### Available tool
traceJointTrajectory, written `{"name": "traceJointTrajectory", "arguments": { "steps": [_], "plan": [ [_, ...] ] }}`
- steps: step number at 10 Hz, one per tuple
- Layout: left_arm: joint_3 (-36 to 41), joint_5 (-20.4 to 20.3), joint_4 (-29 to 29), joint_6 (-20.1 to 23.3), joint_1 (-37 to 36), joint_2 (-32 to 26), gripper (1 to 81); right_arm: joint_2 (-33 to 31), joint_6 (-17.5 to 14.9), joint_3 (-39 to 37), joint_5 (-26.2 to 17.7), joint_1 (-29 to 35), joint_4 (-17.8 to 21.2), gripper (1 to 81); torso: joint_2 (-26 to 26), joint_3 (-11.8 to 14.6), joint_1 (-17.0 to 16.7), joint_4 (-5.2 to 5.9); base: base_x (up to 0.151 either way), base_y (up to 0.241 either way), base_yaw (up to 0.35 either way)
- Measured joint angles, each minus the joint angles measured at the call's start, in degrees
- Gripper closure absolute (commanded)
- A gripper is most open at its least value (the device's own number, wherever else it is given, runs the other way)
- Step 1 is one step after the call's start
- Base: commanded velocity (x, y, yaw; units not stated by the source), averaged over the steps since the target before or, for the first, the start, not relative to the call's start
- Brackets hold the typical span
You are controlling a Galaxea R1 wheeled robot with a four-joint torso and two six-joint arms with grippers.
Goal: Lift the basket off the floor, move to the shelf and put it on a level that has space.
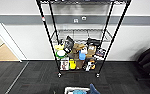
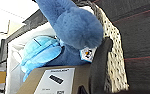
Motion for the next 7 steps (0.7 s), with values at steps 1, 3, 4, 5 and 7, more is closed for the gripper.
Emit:
{"name": "traceJointTrajectory", "arguments": {
  "steps": [1, 3, 4, 5, 7],
  "plan": [
    [0.1, 0.2, 0.0, 0.0, 0.3, 0.0, 81.1, -0.1, 0.0, 0.1, -0.2, -0.4, 0.0, 81.1, 1.9, 1.9, -1.3, 0.0, 0.0, 0.0, 0.0],
    [0.4, 0.7, -0.1, 0.0, 0.6, -0.2, 81.1, -0.2, 0.0, 0.2, -0.8, -1.1, 0.0, 81.1, 5.6, 5.8, -3.7, 0.0, 0.0, 0.0, 0.0],
    [1.0, 0.7, -0.1, 0.0, 0.7, -0.3, 81.1, -0.3, 0.0, 0.6, -1.0, -1.2, 0.0, 81.1, 7.6, 7.8, -5.0, 0.0, 0.0, 0.0, 0.0],
    [1.2, 0.7, -0.1, 0.0, 0.7, -0.4, 81.1, -0.5, 0.0, 1.0, -1.1, -1.2, -0.1, 81.1, 9.4, 9.8, -6.3, 0.0, 0.0, 0.0, 0.0],
    [1.7, 0.8, -0.1, 0.0, 1.6, -0.8, 81.1, -0.6, 0.0, 1.1, -1.0, -1.7, -0.2, 81.1, 13.2, 13.6, -8.8, 0.0, 0.0, 0.0, 0.0]
  ]
}}
